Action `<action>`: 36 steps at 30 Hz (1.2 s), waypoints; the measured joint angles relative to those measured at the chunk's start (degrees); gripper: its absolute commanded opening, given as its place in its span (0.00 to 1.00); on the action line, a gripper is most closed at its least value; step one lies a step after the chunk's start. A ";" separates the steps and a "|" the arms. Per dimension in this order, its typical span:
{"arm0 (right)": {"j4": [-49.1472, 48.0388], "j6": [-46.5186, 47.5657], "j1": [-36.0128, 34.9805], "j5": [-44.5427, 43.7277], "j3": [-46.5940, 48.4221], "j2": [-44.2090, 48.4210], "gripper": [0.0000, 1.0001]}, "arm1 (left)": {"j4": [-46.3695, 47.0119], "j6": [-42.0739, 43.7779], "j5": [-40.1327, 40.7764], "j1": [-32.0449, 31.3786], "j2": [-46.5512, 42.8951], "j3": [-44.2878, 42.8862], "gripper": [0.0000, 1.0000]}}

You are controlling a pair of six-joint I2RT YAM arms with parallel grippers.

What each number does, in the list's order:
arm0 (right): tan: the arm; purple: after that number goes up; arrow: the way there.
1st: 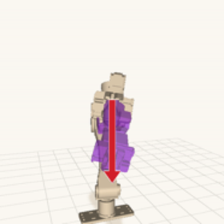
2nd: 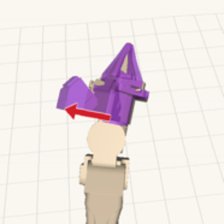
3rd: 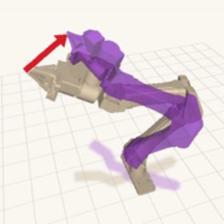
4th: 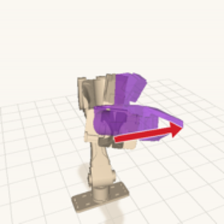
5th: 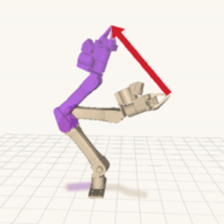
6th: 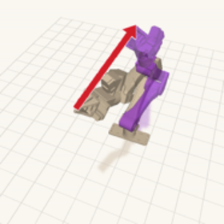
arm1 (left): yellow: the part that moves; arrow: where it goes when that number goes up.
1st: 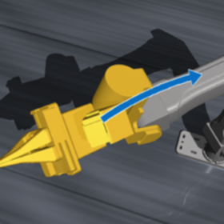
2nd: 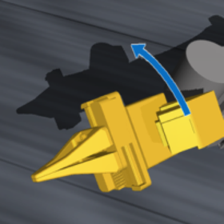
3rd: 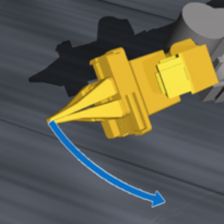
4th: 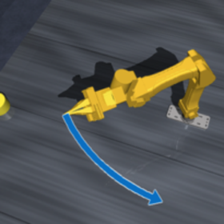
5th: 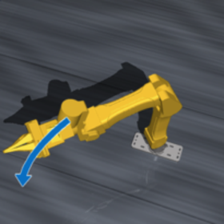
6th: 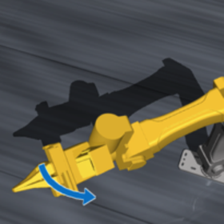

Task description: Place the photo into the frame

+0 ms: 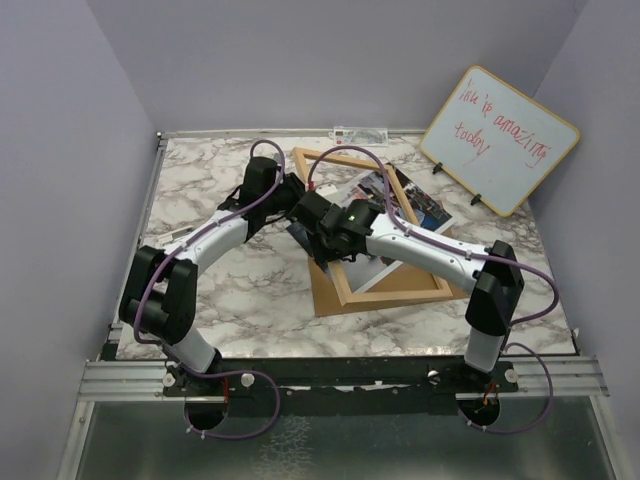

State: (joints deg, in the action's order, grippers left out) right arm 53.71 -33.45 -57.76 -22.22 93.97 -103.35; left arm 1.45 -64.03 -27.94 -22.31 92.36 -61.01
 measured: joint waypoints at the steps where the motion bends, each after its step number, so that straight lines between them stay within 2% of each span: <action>1: 0.92 -0.22 -0.33 -0.94 0.79 -0.87 0.50 | -0.92 0.00 0.31 0.00 -0.22 -0.35 0.04; 4: 3.91 -1.20 -1.25 -3.76 2.80 -2.93 0.38 | -3.13 -0.15 0.79 0.00 -0.50 -0.85 0.04; 6: 5.40 -1.84 -1.95 -5.18 3.87 -3.67 0.26 | -4.26 -0.46 0.96 0.00 -0.50 -1.22 0.09; 8: 6.84 -1.97 -2.40 -6.69 4.74 -3.91 0.17 | -4.87 -0.52 0.98 -0.11 -0.52 -1.75 0.23; 11: 7.87 -2.40 -2.69 -7.56 5.79 -3.91 0.08 | -6.45 -0.07 1.03 -0.44 -0.55 -3.15 0.50; 15: 8.33 -2.56 -2.69 -8.44 6.21 -3.67 0.05 | -9.27 1.27 2.10 -0.26 -0.55 -5.18 0.79; 17: 8.28 -2.43 -2.69 -8.57 6.21 -3.06 0.05 | -11.23 1.79 2.73 0.02 -0.55 -6.97 0.97; 23: 6.67 -0.37 -2.10 -8.81 7.26 1.68 0.04 | -13.90 3.30 1.73 2.36 -0.55 -14.40 0.99; 28: 2.89 4.13 0.37 -6.88 12.00 4.00 0.05 | -13.62 3.04 -2.01 8.02 -1.05 -19.76 0.99; 36: -3.65 5.03 5.51 1.07 16.59 4.68 0.05 | -16.06 6.10 -2.67 17.31 -9.57 -22.67 0.99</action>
State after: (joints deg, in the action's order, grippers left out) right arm 50.06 -28.42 -52.25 -21.15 110.56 -98.67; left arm -14.61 -57.93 -30.61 -4.99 82.78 -83.68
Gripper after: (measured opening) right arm 0.319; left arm 0.990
